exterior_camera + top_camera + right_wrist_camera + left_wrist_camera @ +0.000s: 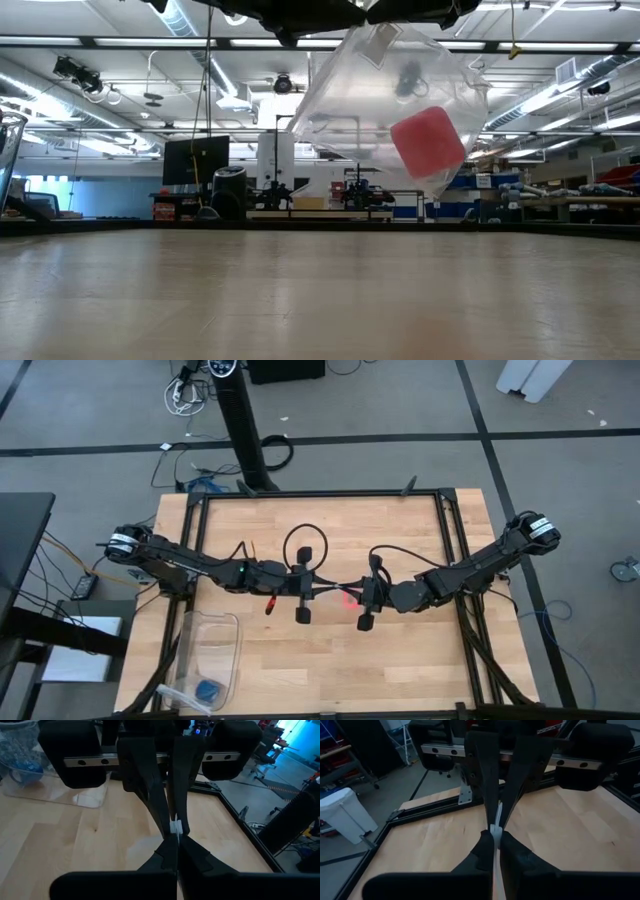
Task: Roll bandage
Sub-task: Close the zip lock bag
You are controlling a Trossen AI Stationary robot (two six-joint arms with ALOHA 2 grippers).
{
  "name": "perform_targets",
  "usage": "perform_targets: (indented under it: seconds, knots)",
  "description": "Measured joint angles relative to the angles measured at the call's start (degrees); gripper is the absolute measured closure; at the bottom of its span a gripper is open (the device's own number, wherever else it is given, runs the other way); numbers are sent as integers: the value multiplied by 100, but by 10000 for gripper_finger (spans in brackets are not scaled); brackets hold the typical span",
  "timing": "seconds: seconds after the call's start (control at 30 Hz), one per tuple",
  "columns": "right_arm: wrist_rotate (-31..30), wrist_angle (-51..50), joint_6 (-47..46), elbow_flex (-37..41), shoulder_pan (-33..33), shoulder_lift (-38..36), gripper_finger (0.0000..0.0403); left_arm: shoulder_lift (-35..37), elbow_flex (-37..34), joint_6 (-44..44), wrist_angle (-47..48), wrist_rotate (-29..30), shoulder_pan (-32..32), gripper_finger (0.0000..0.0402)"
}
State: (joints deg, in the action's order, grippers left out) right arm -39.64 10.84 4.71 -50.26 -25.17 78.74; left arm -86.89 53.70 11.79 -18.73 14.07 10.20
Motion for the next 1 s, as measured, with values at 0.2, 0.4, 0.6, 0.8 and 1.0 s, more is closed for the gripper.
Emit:
perform_targets:
  seconds: [0.2,0.4,0.6,0.8,1.0]
  knots:
    - [-3,5,-2,0,0,-4,403,0,-6,-2,124,83,0,386]
    - [-7,44,-9,0,-17,-31,403,-4,-31,-13,290,163,-4,396]
    - [4,239,-9,-26,-33,-67,403,-44,-194,-37,515,309,-22,401]
    - [24,132,-7,-26,-28,-63,403,-37,-198,-150,95,300,31,373]
    - [24,22,-7,-26,-39,-55,403,150,-116,-155,140,226,117,320]
